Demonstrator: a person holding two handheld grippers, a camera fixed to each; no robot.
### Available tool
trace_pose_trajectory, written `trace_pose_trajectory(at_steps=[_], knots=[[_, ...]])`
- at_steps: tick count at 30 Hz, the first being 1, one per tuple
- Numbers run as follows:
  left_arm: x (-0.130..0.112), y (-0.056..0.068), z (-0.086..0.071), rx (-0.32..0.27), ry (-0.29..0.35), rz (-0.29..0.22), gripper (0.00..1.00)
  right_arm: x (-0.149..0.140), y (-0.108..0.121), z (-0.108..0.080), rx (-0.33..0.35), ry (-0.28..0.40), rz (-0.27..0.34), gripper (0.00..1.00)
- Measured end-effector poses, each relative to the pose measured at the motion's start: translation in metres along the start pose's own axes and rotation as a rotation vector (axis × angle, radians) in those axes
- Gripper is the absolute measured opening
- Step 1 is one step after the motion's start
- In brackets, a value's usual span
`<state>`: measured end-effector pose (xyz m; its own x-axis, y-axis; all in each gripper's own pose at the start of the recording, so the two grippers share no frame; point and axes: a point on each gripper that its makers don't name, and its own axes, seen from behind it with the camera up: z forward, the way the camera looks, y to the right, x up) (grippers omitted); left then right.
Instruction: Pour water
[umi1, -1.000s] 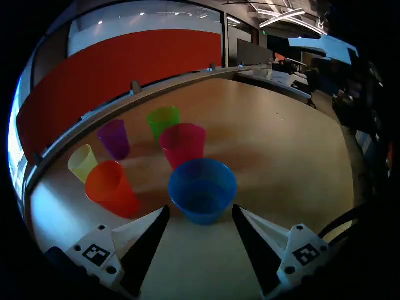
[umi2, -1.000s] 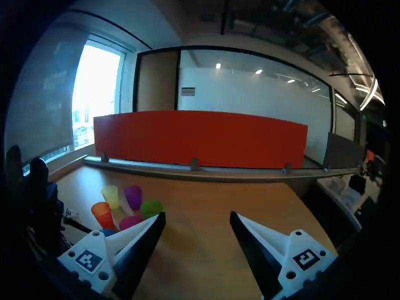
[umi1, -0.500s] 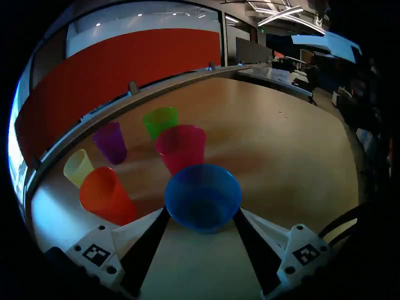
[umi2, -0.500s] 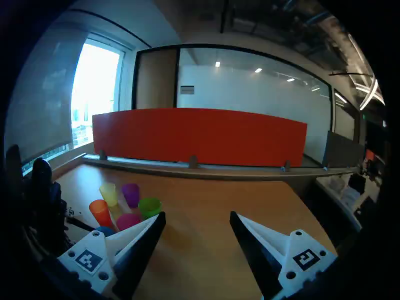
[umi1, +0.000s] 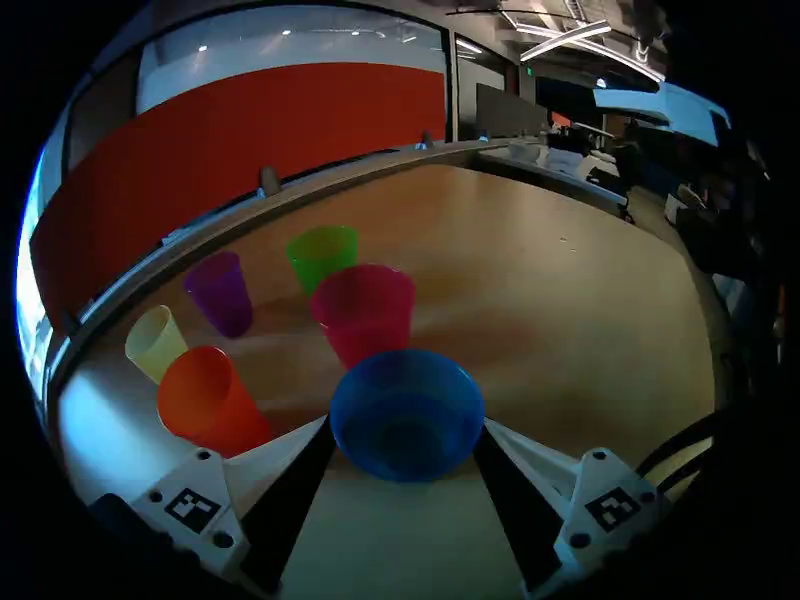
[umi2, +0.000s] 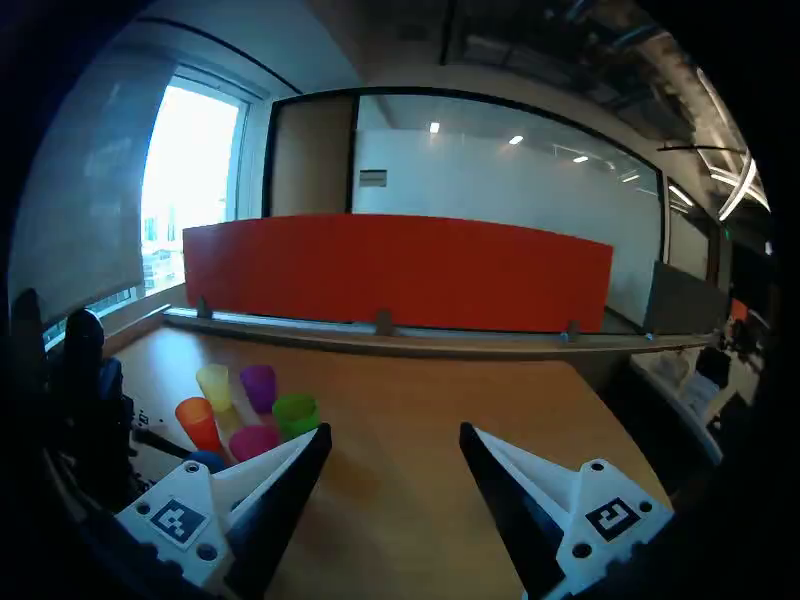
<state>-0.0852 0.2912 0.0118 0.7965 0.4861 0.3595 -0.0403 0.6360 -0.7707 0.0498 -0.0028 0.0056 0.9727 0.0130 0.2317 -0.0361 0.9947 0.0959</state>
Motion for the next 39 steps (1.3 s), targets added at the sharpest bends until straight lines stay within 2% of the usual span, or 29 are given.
trace_pose_trajectory(at_steps=[10, 18, 27, 35, 39], knots=[[0.000, 0.002, 0.002, -0.004, 0.003, -0.027, 0.92, 0.000, 0.002, -0.001, -0.003, 0.000, 0.000, 1.00], [0.000, 0.006, 0.003, -0.009, 0.002, -0.042, 0.85, -0.002, 0.003, -0.003, -0.004, -0.004, -0.003, 1.00], [0.000, 0.006, 0.002, -0.008, -0.004, -0.057, 0.84, -0.001, 0.002, -0.002, 0.002, -0.004, -0.009, 1.00], [0.004, 0.005, -0.006, -0.003, 0.006, -0.071, 0.84, 0.001, 0.001, 0.000, 0.008, -0.001, -0.015, 1.00], [0.013, 0.003, -0.017, 0.010, 0.034, -0.086, 0.84, 0.003, -0.001, 0.001, 0.015, 0.002, -0.019, 1.00]])
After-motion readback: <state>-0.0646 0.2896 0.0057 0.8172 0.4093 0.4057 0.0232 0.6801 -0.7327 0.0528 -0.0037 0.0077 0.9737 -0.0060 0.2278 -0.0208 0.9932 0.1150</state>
